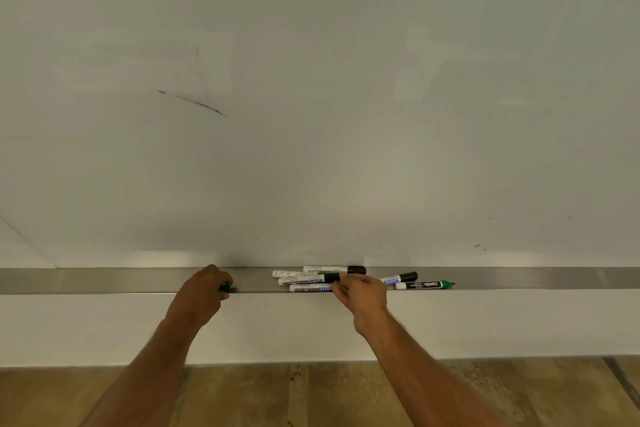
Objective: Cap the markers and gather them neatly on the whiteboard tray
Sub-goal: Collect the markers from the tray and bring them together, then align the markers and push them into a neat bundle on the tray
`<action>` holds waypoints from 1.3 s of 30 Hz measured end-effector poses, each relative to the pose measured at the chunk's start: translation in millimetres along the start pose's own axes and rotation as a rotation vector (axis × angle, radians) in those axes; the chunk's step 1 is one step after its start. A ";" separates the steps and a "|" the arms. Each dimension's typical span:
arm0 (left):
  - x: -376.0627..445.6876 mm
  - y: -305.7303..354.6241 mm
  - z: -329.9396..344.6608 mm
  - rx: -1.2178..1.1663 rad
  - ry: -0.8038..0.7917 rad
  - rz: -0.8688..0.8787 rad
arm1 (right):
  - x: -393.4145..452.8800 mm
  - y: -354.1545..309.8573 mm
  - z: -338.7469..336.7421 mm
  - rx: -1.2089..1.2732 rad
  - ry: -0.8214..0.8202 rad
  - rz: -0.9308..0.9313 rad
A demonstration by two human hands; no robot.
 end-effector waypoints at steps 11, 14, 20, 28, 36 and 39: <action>-13.6 31.2 1.4 -0.246 0.194 0.039 | 10.6 -74.4 -66.7 -1.242 0.177 -0.913; -19.5 52.0 0.3 -0.362 0.254 0.062 | 28.9 -85.3 -95.3 -1.413 0.203 -0.860; -25.4 89.5 5.5 -0.574 0.266 0.011 | 61.2 -88.0 -116.6 -1.581 0.028 -0.747; -31.4 109.6 13.8 -0.695 0.192 -0.023 | 71.7 -102.0 -115.2 -1.563 -0.041 -0.778; -39.1 124.1 19.2 -0.764 0.181 -0.022 | 47.0 -99.6 -114.3 -1.162 0.012 -1.052; -42.3 132.8 21.5 -0.794 0.171 -0.013 | 18.8 -93.1 -105.4 -0.582 -0.002 -0.932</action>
Point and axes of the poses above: each hand's wrist, its own x-axis towards the middle knuckle, its own z-axis out of the palm, y = z × x, the point moved 4 cm from there along x, towards the middle knuckle, and after that the axes turned 7 degrees about y, right-handed, at the moved point
